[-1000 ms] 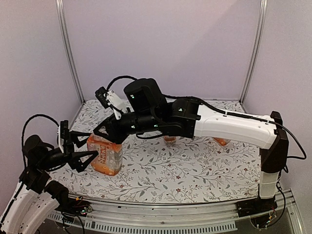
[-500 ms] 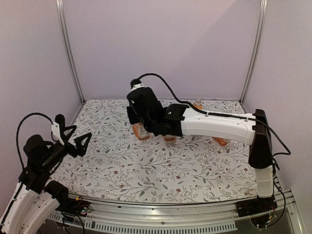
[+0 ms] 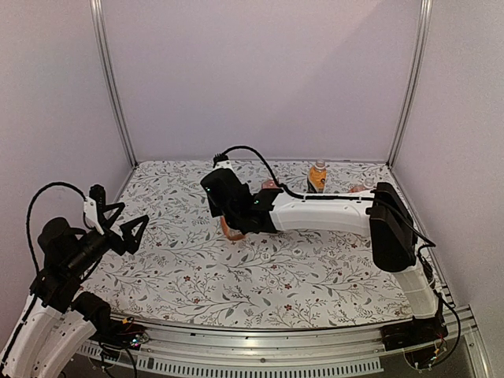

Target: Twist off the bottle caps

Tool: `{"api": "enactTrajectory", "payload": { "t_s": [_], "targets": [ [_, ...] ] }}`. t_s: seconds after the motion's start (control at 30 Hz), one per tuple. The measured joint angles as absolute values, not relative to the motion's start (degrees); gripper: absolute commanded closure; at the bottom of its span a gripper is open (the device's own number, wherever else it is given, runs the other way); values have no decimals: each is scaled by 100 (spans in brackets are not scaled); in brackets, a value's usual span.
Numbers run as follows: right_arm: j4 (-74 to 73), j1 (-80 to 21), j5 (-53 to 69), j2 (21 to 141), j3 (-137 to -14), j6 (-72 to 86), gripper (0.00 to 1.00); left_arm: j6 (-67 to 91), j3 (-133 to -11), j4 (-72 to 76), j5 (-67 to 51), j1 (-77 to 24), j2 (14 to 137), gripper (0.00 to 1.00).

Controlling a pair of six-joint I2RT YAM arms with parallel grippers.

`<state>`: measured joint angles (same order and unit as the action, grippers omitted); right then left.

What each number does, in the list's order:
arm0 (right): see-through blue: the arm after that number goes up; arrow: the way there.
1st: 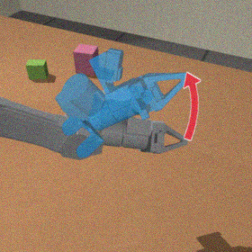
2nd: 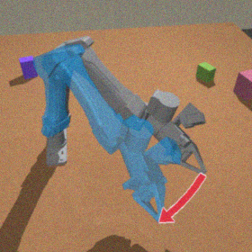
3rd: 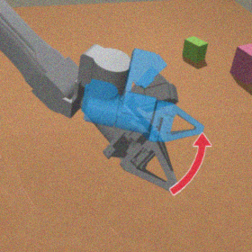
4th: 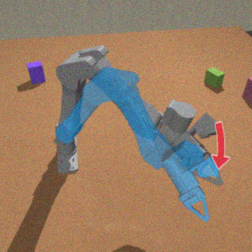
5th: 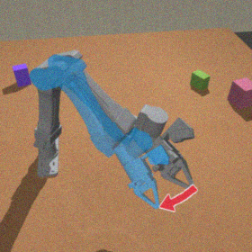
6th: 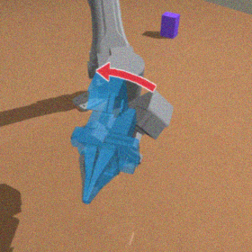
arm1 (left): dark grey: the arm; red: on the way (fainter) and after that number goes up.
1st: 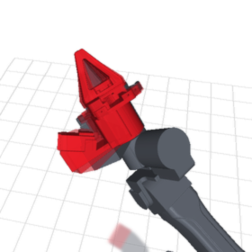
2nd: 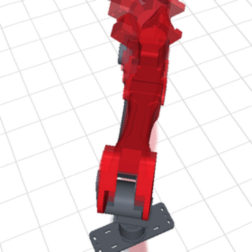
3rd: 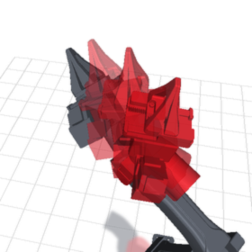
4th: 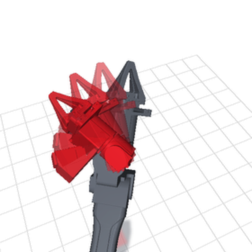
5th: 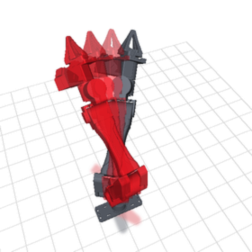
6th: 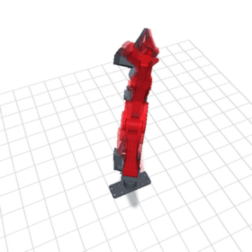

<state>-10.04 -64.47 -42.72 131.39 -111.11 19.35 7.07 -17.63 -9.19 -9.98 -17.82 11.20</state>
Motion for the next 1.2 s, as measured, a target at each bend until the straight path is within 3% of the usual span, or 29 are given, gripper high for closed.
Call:
{"api": "enactTrajectory", "payload": {
  "t_s": [0.07, 0.17, 0.23, 0.33, 0.37, 0.9, 1.07, 1.2],
  "targets": [
    [-932, -6442, -4268, 13133, -11067, 2016, 47, 707, -1763, -919, -1035, -1780, 1120, 0],
    [-926, -6442, -4226, 13131, -11017, 2027, 26, 707, -1763, -919, -1129, -1780, 1120, 0],
    [-996, -6442, -4169, 13131, -10980, 2036, 15, 707, -1763, -917, -1181, -1780, 1120, 0],
    [-1063, -6442, -4139, 13120, -10978, 1968, 10, 709, -1763, -917, -1234, -1780, 1120, 0],
    [-1079, -6442, -4132, 13109, -10978, 1949, 3, 709, -1763, -917, -1253, -1778, 1120, 0],
    [-1706, -6399, -3527, 12545, -11301, 1083, 1, 709, -1763, -917, -1365, -1769, 1120, 0],
    [-2320, -5992, -3441, 11633, -11279, 958, 1, 707, -1763, -921, -1229, -1702, 1096, 0],
    [-2788, -5037, -3533, 10241, -10479, 1144, 1, 696, -1763, -930, -1079, -1584, 1015, 0]
  ]
}}
